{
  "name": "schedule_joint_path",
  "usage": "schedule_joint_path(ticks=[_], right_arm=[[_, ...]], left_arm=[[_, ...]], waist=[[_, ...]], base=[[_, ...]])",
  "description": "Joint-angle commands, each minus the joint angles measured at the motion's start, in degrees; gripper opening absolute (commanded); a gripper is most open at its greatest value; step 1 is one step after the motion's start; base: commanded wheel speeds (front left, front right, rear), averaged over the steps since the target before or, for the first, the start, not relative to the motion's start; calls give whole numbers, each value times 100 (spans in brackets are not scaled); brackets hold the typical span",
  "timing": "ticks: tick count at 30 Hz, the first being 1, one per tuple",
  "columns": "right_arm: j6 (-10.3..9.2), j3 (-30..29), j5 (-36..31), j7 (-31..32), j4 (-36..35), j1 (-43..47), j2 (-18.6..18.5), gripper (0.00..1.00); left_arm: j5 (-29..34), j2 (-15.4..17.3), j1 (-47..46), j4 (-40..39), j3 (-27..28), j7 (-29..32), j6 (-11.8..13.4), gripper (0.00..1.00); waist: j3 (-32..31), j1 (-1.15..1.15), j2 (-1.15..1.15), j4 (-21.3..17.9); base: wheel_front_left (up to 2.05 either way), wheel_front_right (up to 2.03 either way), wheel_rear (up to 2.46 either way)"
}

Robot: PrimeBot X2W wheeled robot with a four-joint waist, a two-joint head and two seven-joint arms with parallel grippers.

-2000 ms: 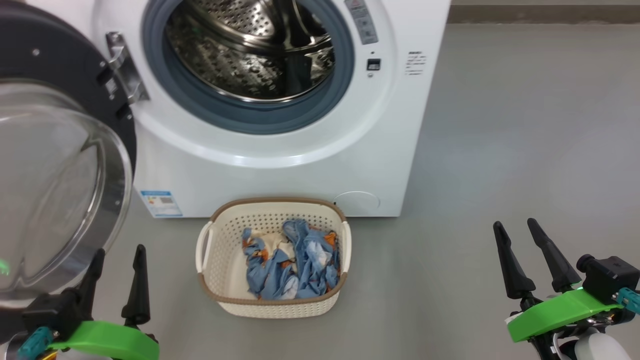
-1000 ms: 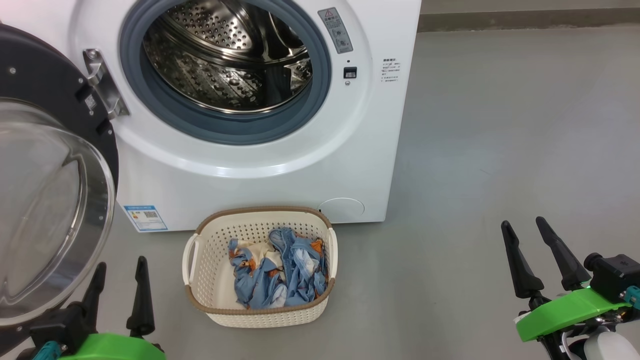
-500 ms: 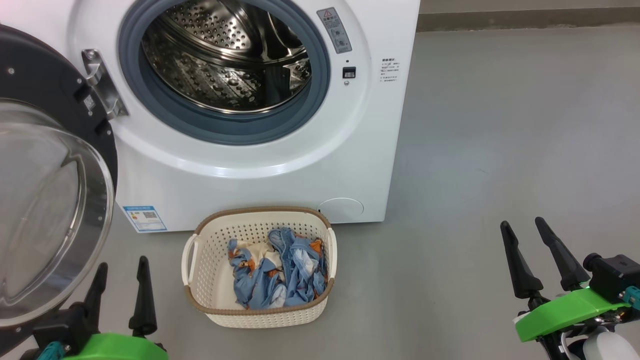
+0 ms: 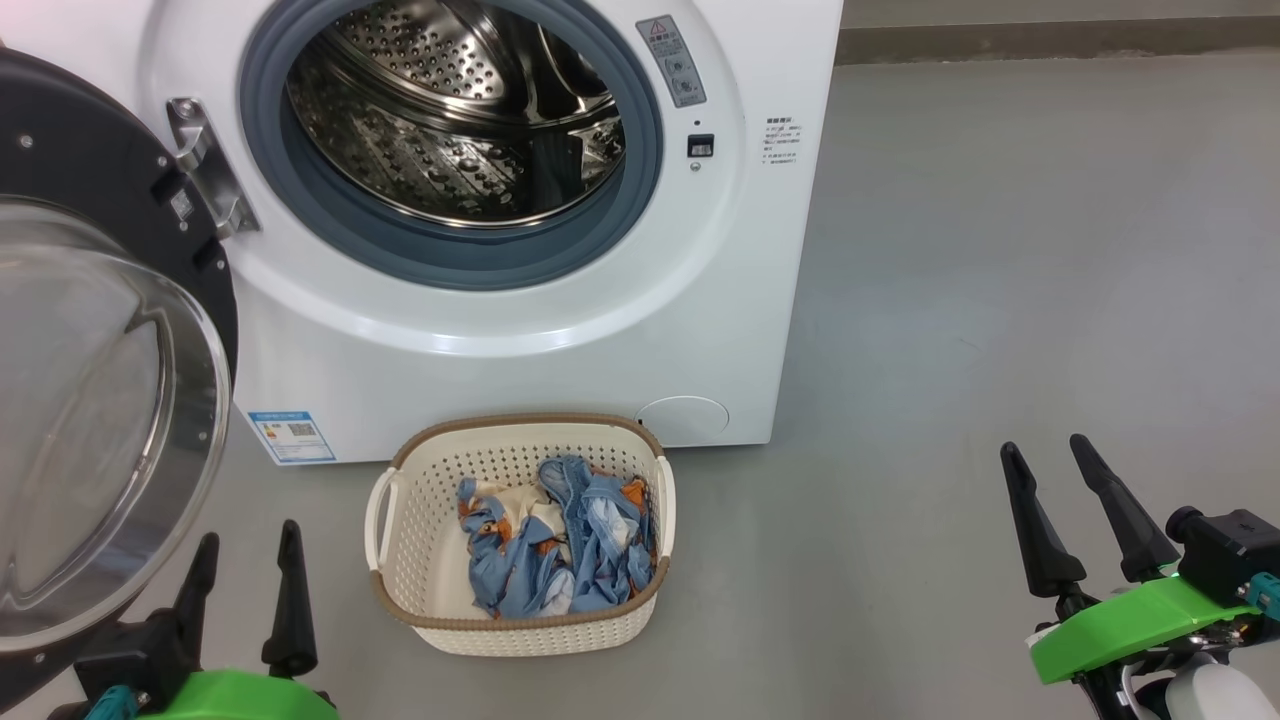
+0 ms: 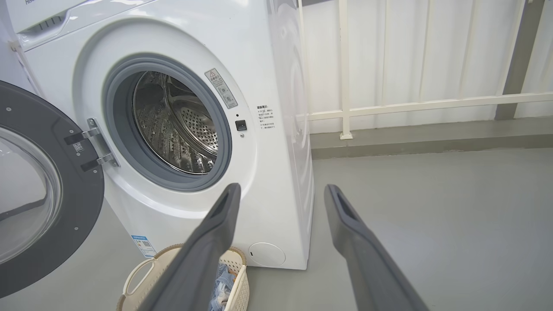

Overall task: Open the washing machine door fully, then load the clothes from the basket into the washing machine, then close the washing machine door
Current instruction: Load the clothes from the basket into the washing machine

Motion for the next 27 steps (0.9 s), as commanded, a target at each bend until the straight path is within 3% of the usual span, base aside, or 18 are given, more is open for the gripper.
schedule_joint_path(ticks=[1, 10, 27], right_arm=[[48, 127, 11, -68, -127, -14, -45, 100], [48, 106, 1, -68, -128, -14, -15, 100], [48, 56, -13, -68, -152, 21, 28, 100]], left_arm=[[50, 84, -193, -110, 241, -37, -40, 100], [98, 66, -201, -149, 286, -37, -71, 100], [142, 47, -207, -172, 360, -37, -75, 100]], waist=[[0, 0, 0, 0], [15, 0, 0, -5], [56, 0, 0, 12]], base=[[0, 0, 0], [49, -45, -4], [147, -147, 0]])
